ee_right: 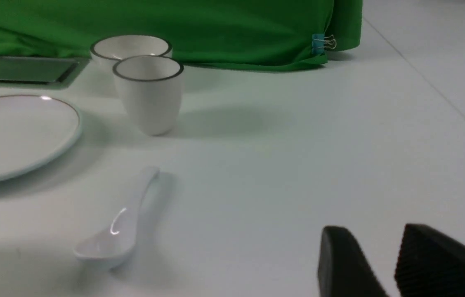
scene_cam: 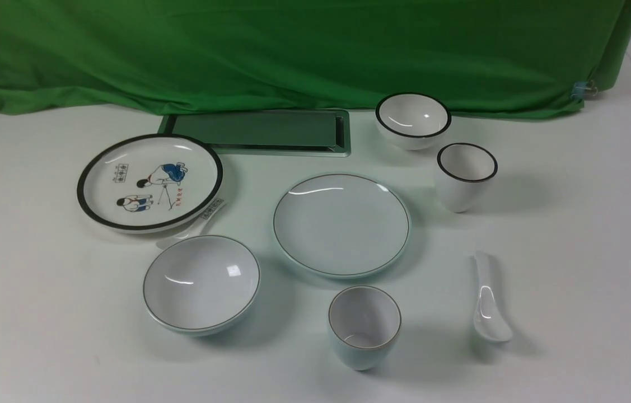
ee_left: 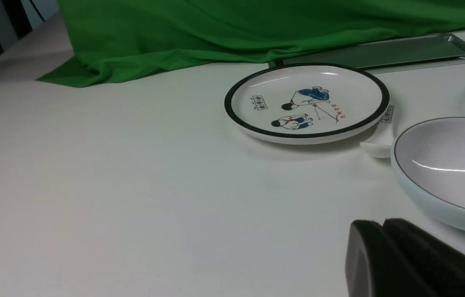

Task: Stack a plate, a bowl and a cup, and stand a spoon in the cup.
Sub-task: Use the left arm to grab a blue rice bowl

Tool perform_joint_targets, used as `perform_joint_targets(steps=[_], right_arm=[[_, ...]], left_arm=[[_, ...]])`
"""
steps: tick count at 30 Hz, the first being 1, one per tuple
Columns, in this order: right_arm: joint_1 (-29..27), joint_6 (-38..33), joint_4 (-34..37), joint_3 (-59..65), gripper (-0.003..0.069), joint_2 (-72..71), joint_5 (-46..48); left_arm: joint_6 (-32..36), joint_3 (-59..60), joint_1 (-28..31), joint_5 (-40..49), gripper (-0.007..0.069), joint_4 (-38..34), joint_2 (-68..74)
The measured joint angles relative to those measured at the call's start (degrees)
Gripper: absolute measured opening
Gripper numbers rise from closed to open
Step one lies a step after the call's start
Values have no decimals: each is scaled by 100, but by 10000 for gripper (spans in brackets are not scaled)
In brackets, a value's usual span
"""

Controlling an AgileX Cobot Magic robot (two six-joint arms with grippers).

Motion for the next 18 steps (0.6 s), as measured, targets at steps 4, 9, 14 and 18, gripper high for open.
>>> perform_joint_targets(steps=[4,9,14,18], right_arm=[[113,68,0,0,242,0,-15],[117,105,0,0,242,0,-19],[124,1393,541,0,242,0,-122],[124,3511,931,0,242,0,-625]], left_arm=[[0,0,0,0,-29,0,0],[6,0,0,-82,-29,255,0],[-2246,0,-45,-1392,-29,-1935,0],[-3972,0,-73,-2665,-29,-3449,0]])
